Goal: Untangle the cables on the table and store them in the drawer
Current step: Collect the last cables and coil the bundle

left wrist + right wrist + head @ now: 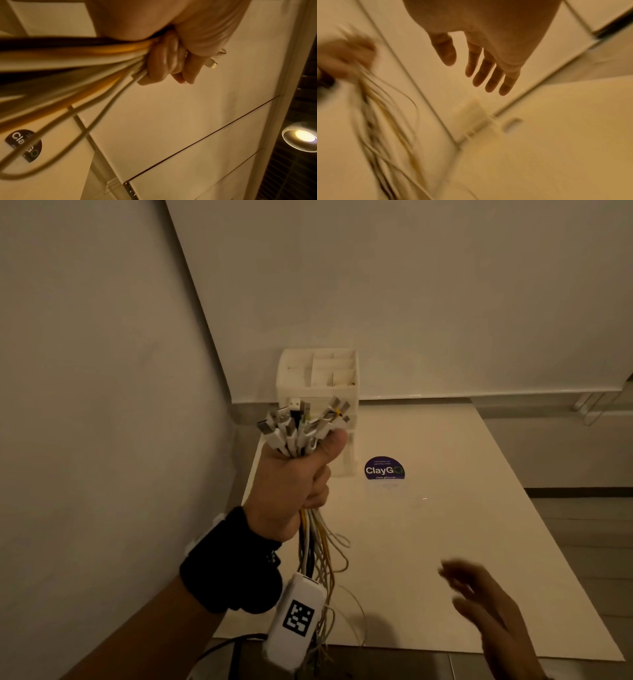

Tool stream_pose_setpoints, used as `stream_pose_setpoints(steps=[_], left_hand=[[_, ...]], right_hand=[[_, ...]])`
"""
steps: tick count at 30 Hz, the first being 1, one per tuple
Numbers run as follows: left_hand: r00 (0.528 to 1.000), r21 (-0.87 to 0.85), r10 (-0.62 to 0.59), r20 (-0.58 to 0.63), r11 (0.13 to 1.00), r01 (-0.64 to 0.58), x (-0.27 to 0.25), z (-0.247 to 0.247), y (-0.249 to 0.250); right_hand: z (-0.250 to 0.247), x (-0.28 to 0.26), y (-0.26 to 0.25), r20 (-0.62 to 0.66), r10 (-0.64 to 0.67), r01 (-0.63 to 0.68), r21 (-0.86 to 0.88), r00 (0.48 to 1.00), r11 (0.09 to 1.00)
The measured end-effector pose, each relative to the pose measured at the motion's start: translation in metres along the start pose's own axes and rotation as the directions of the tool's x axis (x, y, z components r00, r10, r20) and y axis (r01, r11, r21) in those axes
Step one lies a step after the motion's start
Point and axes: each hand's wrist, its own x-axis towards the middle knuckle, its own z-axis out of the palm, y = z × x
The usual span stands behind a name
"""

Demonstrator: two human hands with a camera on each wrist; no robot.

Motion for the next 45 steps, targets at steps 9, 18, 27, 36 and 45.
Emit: stream_pose_setpoints(steps=[9, 18, 27, 36, 45], left_hand=[[0.994, 0.036, 0.026, 0.103, 0.999, -0.030, 0.005, 0.021, 0.026], [0.989, 0.020, 0.076, 0.126, 0.997, -0.080, 0.015, 0.024, 0.042], [0.983, 0.024, 0.153, 0.097, 0.987, -0.156, 0.020, 0.027, 0.061], [0.975, -0.018, 0.224, -0.007, 0.974, -0.224, 0.025, 0.005, 0.088], [0.966, 0.253, 0.221, -0.132, 0.950, -0.182, 0.015, -0.046, 0.090]], right_hand=[[0.107, 0.072, -0.090, 0.599, -0.223, 0.314, -0.049, 0.769, 0.948], [0.121, 0.063, -0.047, 0.453, -0.169, 0.150, 0.078, 0.875, 0.986], [0.119, 0.073, -0.011, 0.442, 0.102, -0.069, -0.091, 0.891, 0.993], [0.112, 0.059, 0.015, 0.425, 0.249, -0.219, -0.119, 0.870, 0.968], [0.087, 0.042, -0.001, 0.391, 0.174, -0.079, -0.248, 0.904, 0.966]])
